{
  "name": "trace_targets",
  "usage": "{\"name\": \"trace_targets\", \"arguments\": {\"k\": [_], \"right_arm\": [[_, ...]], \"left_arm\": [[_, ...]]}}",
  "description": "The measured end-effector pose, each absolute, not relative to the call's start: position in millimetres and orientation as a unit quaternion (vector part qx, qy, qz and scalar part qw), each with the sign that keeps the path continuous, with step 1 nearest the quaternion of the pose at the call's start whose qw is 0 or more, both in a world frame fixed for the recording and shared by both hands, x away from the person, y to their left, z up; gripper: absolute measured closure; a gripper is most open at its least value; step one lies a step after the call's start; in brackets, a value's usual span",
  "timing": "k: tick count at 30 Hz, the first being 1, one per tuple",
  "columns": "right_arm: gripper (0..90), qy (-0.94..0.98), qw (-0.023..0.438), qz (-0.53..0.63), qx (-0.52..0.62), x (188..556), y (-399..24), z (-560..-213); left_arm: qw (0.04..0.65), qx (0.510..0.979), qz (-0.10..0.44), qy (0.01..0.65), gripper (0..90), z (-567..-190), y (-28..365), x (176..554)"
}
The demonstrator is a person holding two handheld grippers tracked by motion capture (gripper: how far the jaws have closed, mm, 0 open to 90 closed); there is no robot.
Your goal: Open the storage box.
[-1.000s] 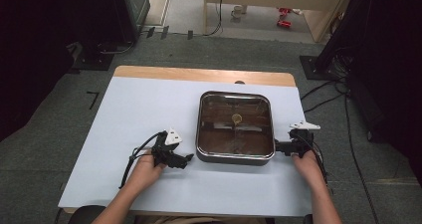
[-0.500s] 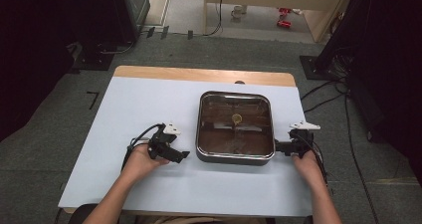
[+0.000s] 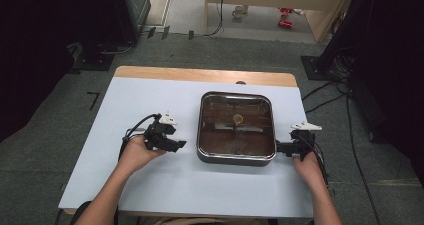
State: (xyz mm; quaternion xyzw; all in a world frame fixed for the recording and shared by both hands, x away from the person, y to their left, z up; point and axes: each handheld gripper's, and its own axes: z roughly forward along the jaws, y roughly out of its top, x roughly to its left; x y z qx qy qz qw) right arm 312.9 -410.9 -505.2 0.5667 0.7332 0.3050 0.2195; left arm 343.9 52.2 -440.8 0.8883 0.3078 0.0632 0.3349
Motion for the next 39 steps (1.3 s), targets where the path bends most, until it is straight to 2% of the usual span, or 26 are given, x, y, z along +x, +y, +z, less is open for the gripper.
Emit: {"name": "trace_targets", "arguments": {"k": [6, 13, 28, 39], "right_arm": [[0.0, 0.733, 0.22, 0.306, 0.567, 312.9, -410.9, -505.3], [0.0, 0.733, 0.22, 0.306, 0.566, 312.8, -410.9, -505.3], [0.0, 0.733, 0.221, 0.306, 0.567, 312.6, -410.6, -505.3], [0.0, 0.733, 0.22, 0.306, 0.567, 312.5, -410.7, -505.3]], "left_arm": [[0.346, 0.887, 0.044, 0.302, 31.2, -430.4, 45.9, 350.0], [0.367, 0.885, 0.049, 0.284, 29.1, -411.5, 32.5, 354.9], [0.379, 0.89, 0.048, 0.25, 29.1, -396.9, -14.2, 369.6], [0.379, 0.895, 0.04, 0.23, 32.2, -398.4, -50.1, 381.5]]}}
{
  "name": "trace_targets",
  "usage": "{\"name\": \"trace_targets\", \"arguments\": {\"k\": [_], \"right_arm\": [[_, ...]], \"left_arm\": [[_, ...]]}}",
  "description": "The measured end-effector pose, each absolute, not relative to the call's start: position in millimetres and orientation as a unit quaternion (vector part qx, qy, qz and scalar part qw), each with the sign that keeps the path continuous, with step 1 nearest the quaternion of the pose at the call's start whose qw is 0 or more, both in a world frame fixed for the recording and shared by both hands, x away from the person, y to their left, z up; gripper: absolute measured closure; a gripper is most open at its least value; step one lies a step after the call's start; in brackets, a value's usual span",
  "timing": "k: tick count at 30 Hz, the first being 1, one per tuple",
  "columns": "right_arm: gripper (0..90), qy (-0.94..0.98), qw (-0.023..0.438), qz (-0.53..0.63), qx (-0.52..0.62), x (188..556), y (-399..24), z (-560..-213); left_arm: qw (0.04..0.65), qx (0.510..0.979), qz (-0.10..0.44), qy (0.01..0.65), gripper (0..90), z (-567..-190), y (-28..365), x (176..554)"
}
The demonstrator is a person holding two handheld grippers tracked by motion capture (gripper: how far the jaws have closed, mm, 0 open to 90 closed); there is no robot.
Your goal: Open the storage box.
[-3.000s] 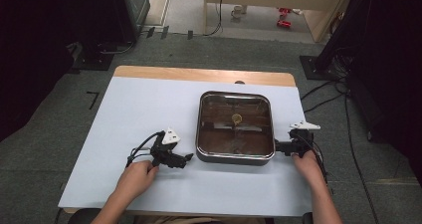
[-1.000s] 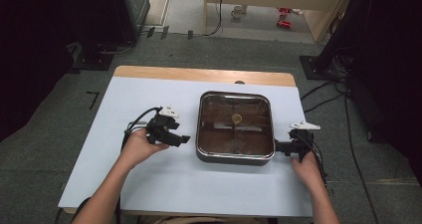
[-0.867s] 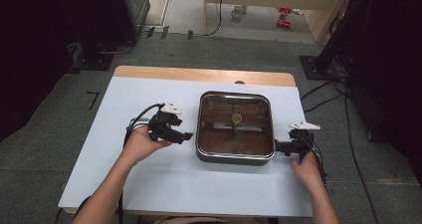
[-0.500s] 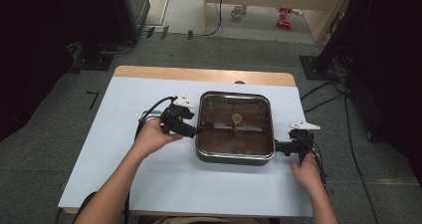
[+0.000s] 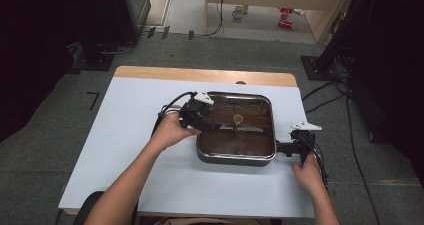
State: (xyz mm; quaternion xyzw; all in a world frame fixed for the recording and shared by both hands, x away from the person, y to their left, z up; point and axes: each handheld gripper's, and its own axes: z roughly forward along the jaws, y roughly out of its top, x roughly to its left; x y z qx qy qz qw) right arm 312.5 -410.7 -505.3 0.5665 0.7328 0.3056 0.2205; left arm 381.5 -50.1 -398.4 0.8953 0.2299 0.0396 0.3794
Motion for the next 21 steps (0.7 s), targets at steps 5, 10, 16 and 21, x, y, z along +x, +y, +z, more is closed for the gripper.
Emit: {"name": "trace_targets", "arguments": {"k": [5, 10, 16, 21], "right_arm": [[0.0, 0.733, 0.221, 0.306, 0.566, 312.6, -410.8, -505.4], [0.0, 0.733, 0.22, 0.306, 0.567, 312.6, -410.8, -505.3], [0.0, 0.733, 0.22, 0.306, 0.567, 312.5, -410.8, -505.3], [0.0, 0.733, 0.22, 0.306, 0.567, 312.5, -410.8, -505.3]], "left_arm": [[0.377, 0.898, 0.037, 0.223, 32.5, -401.7, -65.5, 386.5], [0.383, 0.898, 0.039, 0.214, 33.4, -405.7, -81.1, 388.1], [0.381, 0.9, 0.042, 0.205, 34.7, -414.2, -96.4, 389.6], [0.382, 0.902, 0.035, 0.2, 38.5, -420.7, -106.8, 390.7]]}}
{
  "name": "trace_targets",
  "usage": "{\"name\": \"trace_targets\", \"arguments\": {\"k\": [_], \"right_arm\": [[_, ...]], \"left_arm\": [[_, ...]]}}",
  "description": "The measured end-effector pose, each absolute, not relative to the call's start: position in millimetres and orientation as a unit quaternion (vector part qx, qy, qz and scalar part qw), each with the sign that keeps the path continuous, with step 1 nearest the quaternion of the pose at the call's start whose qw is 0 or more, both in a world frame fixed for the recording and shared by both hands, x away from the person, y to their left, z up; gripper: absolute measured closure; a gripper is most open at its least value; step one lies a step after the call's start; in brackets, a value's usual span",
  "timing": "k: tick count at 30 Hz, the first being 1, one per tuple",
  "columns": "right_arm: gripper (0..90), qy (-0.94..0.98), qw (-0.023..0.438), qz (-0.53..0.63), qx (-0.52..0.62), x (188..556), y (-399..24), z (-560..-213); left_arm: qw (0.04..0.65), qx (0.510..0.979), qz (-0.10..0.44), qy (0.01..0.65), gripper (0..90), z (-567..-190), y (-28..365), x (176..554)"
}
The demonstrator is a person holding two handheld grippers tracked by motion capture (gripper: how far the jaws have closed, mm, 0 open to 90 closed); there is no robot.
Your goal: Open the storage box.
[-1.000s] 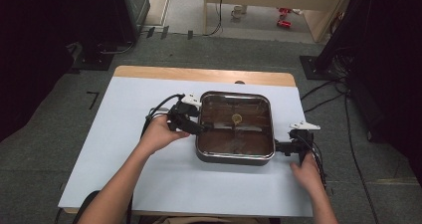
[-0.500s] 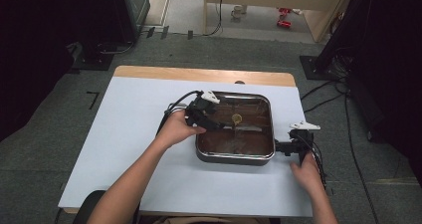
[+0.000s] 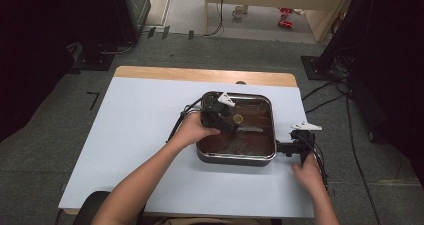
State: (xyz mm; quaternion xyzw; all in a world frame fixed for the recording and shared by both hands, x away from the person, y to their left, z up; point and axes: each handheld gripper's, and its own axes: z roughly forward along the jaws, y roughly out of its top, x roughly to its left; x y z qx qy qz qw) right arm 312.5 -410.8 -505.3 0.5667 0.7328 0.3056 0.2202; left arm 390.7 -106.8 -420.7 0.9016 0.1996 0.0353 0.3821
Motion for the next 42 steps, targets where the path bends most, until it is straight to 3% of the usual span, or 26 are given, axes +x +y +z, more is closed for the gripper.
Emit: {"name": "trace_targets", "arguments": {"k": [6, 7, 10, 28, 42], "right_arm": [[0.0, 0.733, 0.221, 0.306, 0.566, 312.5, -410.8, -505.4], [0.0, 0.733, 0.221, 0.306, 0.566, 312.5, -410.8, -505.3], [0.0, 0.733, 0.221, 0.306, 0.566, 312.4, -410.7, -505.3], [0.0, 0.733, 0.221, 0.306, 0.567, 312.4, -410.7, -505.3], [0.0, 0.732, 0.219, 0.306, 0.568, 312.8, -410.9, -505.3]], "left_arm": [[0.388, 0.9, 0.051, 0.189, 47.2, -425.6, -115.1, 388.6], [0.389, 0.9, 0.058, 0.185, 52.8, -426.0, -115.5, 387.9], [0.39, 0.899, 0.059, 0.191, 57.5, -425.7, -116.7, 387.2], [0.423, 0.883, 0.05, 0.198, 58.7, -395.5, -103.1, 382.9], [0.443, 0.86, 0.064, 0.244, 58.8, -369.1, -48.1, 386.0]]}}
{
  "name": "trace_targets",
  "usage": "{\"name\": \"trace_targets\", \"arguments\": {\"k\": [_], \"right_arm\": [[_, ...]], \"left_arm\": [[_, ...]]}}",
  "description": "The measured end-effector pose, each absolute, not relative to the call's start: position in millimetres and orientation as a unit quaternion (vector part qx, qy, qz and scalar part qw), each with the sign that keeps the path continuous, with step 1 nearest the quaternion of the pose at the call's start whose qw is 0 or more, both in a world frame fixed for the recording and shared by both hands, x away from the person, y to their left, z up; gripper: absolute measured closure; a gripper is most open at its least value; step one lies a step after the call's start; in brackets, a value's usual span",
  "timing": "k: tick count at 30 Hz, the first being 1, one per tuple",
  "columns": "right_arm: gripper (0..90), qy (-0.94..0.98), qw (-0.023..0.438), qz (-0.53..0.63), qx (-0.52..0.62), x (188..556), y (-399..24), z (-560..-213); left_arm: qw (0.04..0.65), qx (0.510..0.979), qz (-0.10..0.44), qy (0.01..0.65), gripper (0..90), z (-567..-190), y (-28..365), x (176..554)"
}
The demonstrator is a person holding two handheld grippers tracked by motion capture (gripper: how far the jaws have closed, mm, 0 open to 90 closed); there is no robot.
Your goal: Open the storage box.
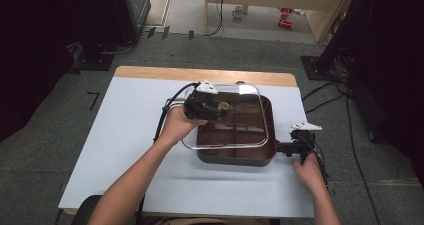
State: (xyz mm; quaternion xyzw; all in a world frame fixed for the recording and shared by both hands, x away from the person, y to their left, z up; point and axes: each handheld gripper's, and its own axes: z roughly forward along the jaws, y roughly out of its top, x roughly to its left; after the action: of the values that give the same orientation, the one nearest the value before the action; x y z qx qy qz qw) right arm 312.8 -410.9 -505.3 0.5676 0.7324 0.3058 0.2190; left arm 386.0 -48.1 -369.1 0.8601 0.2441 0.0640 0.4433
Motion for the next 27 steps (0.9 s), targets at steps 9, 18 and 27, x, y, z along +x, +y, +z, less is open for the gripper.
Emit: {"name": "trace_targets", "arguments": {"k": [9, 18, 27], "right_arm": [[0.0, 0.732, 0.219, 0.306, 0.568, 312.8, -411.0, -505.3], [0.0, 0.732, 0.218, 0.307, 0.568, 312.7, -411.1, -505.2], [0.0, 0.733, 0.218, 0.307, 0.567, 313.0, -411.4, -505.3]], "left_arm": [[0.443, 0.846, 0.078, 0.285, 58.8, -362.7, -3.0, 383.1], [0.437, 0.832, 0.107, 0.324, 58.8, -359.8, 34.6, 380.4], [0.421, 0.825, 0.127, 0.355, 58.8, -363.2, 64.9, 380.3]]}}
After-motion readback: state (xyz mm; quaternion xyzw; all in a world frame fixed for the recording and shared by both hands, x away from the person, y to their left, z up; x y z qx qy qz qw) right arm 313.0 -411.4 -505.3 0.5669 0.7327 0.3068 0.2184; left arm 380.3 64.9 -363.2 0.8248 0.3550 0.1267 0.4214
